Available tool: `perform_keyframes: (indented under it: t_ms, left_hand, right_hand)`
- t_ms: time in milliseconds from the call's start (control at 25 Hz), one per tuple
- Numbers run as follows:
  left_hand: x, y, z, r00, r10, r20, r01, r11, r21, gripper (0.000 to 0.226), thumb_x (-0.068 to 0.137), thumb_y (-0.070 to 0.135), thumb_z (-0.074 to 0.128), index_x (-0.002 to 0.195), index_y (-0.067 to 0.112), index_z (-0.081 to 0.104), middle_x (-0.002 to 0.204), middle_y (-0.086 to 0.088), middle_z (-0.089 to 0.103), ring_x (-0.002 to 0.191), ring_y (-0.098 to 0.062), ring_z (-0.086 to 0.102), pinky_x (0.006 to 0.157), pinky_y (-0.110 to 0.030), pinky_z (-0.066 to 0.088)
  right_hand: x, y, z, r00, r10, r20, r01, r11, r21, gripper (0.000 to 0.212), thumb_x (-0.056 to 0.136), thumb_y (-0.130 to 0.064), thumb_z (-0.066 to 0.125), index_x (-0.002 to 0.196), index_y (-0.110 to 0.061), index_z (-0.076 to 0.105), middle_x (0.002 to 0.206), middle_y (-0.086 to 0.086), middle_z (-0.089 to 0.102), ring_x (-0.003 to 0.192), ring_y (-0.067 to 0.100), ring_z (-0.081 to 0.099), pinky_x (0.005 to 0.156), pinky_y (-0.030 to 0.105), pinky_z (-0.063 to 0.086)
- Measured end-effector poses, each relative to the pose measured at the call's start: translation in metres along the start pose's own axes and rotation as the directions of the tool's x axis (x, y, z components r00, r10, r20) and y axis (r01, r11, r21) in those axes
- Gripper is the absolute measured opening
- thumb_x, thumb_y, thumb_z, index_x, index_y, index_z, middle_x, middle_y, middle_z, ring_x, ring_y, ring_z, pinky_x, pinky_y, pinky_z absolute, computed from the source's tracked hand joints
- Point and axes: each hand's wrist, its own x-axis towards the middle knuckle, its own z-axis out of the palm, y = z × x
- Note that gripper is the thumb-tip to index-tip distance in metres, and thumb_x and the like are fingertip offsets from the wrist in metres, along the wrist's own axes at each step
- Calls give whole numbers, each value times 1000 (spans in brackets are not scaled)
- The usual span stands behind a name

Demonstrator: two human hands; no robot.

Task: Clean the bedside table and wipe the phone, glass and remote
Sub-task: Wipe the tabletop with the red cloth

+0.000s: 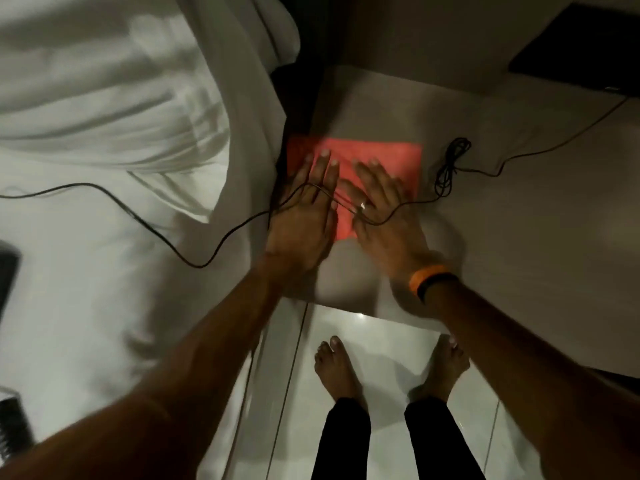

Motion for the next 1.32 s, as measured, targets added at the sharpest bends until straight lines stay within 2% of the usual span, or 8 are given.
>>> perform_keyframes:
  t_ms: [160, 400, 640, 760, 880, 1040, 1160, 1320]
  left_hand:
    - [104, 5, -18, 999, 38, 34, -38, 999, 13, 60, 108, 27, 31, 161, 7, 12, 170, -15, 6, 158, -30, 8, 129, -38, 6]
    - [132, 62, -7, 989, 139, 53, -147, 966, 211, 60, 105, 36, 26, 161, 15, 21, 170, -11, 15, 157, -33, 15, 124, -44, 19]
    - [-33, 91, 48, 983, 171, -64, -163, 979, 121, 58, 101, 26, 51, 155, 9, 37, 164, -17, 31, 152, -37, 28, 118, -56, 34]
    - [-116, 113, 70, 990, 90, 110, -106, 981, 159, 97, 75, 22, 84, 157, 17, 33, 166, -11, 26, 149, -37, 28, 115, -53, 34]
    - [-138, 140, 80, 971, 71, 227, -107, 983, 147, 113, 57, 27, 93, 155, 18, 38, 164, -8, 24, 144, -35, 30, 108, -51, 31]
    - [-49, 167, 71, 989, 133, 63, -141, 978, 154, 86, 81, 30, 78, 156, 15, 37, 164, -13, 31, 149, -40, 31, 117, -50, 25]
    - [57, 191, 57, 999, 48, 13, -49, 987, 156, 76, 89, 39, 59, 156, 11, 35, 163, -16, 33, 150, -39, 30, 121, -51, 27]
    - [137, 207, 46, 999, -33, 17, 29, 985, 172, 82, 89, 49, 54, 158, 13, 29, 167, -15, 24, 151, -41, 25, 118, -54, 26]
  right_hand:
    - [73, 54, -25, 992, 124, -13, -123, 991, 59, 60, 95, -23, 36, 155, -30, 39, 169, 1, 28, 159, 25, 20, 128, 45, 18]
    - [52, 116, -48, 972, 224, 69, -230, 968, 98, 64, 88, -24, 54, 152, -28, 45, 169, 3, 26, 159, 25, 19, 127, 42, 16]
    - [-95, 94, -22, 994, -93, 58, 85, 988, 128, 50, 94, -34, 45, 142, -26, 55, 168, 6, 29, 159, 30, 19, 125, 57, 20]
    - [-175, 81, 0, 974, -216, 75, 205, 970, 132, 53, 105, -42, 34, 156, -29, 38, 171, 4, 20, 160, 31, 12, 128, 58, 14]
    - [-212, 97, 2, 948, -298, 111, 287, 952, 102, 56, 106, -46, 33, 161, -35, 25, 173, 1, 14, 161, 30, 11, 129, 56, 12]
    - [-153, 155, -15, 984, -174, 32, 171, 982, 78, 45, 105, -40, 33, 146, -30, 48, 167, 4, 32, 158, 30, 21, 127, 55, 19]
    - [-78, 213, -33, 998, -59, 36, 60, 998, -35, 57, 92, -35, 43, 149, -31, 44, 166, 4, 34, 157, 29, 26, 127, 51, 21]
    - [-11, 266, -62, 988, -63, 142, 68, 997, -29, 66, 92, -42, 27, 155, -28, 37, 170, 2, 26, 159, 26, 20, 129, 48, 15]
